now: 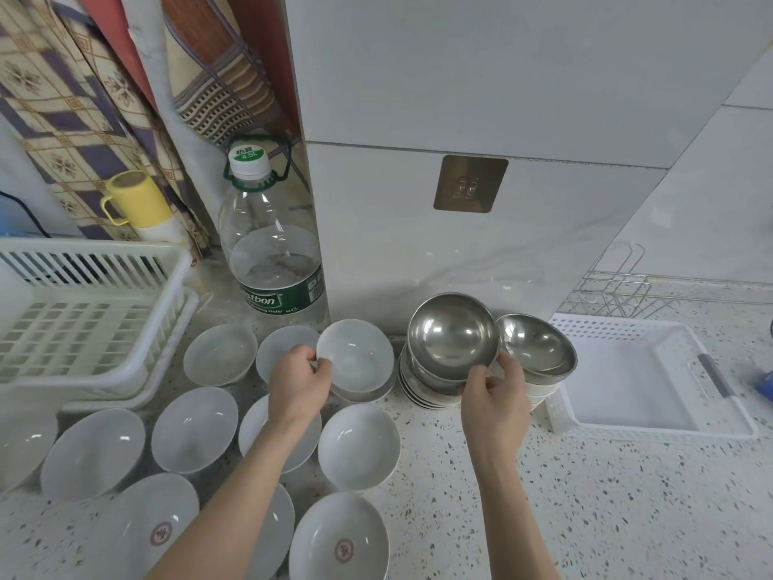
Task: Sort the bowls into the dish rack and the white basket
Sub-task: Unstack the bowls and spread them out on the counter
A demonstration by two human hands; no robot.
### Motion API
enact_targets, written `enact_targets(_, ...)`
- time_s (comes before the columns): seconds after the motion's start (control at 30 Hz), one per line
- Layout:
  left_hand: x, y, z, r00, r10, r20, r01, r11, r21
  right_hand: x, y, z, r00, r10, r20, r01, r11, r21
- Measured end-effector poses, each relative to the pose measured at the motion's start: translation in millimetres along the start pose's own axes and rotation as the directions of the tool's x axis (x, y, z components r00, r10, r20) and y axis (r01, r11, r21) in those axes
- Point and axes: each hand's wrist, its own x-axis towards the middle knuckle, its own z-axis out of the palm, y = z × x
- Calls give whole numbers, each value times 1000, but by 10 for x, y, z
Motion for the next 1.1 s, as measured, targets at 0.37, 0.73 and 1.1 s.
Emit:
enact_targets(0.37,-380,-294,-254,940,-316,130,342,855,-389,-537,416,-398,1000,22,-17,-16,954,299)
enact_targets(0.73,-800,-378,-380,934,-317,165,358,833,-421,-876,1071,-429,977,186,103,-187,982,1)
enact_targets(1.1,-969,-483,-456,934,-297,199,353,856,-379,-728,1146,-231,956,249,152,-234,966,-111)
